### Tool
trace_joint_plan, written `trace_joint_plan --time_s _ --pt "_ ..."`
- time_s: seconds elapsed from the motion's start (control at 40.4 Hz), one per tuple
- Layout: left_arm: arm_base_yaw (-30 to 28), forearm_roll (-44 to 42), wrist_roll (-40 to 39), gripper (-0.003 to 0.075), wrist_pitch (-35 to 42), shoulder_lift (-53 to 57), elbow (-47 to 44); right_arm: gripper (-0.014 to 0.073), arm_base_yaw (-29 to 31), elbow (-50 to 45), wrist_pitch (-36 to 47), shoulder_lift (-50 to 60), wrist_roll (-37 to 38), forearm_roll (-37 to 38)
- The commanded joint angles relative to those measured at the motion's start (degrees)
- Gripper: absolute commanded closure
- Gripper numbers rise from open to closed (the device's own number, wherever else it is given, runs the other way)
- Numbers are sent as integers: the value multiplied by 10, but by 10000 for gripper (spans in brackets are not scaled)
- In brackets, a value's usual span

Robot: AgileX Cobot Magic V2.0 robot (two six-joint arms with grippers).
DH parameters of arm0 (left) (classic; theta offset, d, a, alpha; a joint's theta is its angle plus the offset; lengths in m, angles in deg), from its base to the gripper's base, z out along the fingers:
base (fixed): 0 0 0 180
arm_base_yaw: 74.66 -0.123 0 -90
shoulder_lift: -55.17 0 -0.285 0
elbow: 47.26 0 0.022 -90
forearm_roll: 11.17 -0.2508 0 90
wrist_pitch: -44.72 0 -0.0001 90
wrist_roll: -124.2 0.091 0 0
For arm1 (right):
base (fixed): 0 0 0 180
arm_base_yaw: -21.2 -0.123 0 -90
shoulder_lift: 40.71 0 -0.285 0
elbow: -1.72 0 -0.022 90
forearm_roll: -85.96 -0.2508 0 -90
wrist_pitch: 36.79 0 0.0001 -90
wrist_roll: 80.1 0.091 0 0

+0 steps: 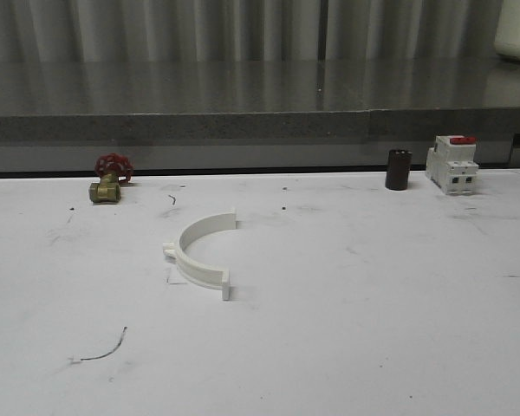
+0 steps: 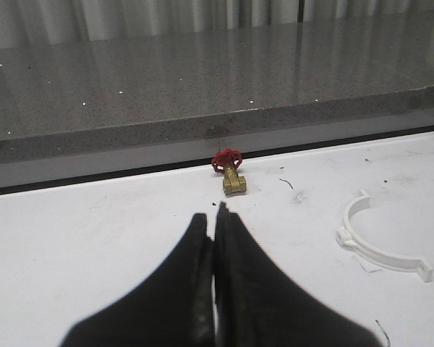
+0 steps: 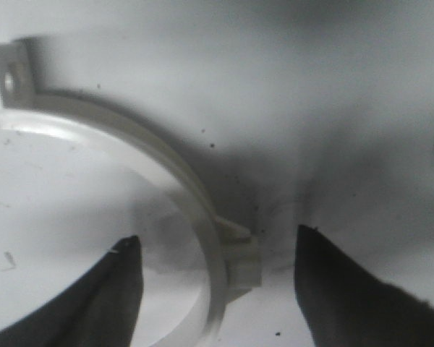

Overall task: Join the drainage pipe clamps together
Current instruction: 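Lower the right gripper and grasp the other white clamp half at its tab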

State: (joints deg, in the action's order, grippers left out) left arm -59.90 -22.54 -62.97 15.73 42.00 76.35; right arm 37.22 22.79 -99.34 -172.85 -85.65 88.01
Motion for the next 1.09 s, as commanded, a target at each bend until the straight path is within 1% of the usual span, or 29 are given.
trace_joint_plan --time_s 0.0,0.099,0.445,0.495,0.643,0.717,0.915,1.063 --pt "5 -3 1 741 41 -6 15 220 7 17 -3 31 -7 1" --pt "5 -3 1 741 41 -6 15 254 11 17 -5 26 -7 -6" --pt "5 -3 1 741 41 -6 15 263 15 18 -17 16 -7 -16" --pt "5 -3 1 741 41 -6 15 296 15 18 -17 16 -7 -16" --pt "5 -3 1 741 41 -6 15 454 15 18 -23 16 -7 -16" --pt "5 -3 1 741 41 -6 15 494 15 20 -27 16 -7 -16" --pt "5 -3 1 741 41 -6 15 502 15 20 -26 38 -6 -15" --pt "5 -3 1 741 41 -6 15 502 6 20 -30 77 11 -21"
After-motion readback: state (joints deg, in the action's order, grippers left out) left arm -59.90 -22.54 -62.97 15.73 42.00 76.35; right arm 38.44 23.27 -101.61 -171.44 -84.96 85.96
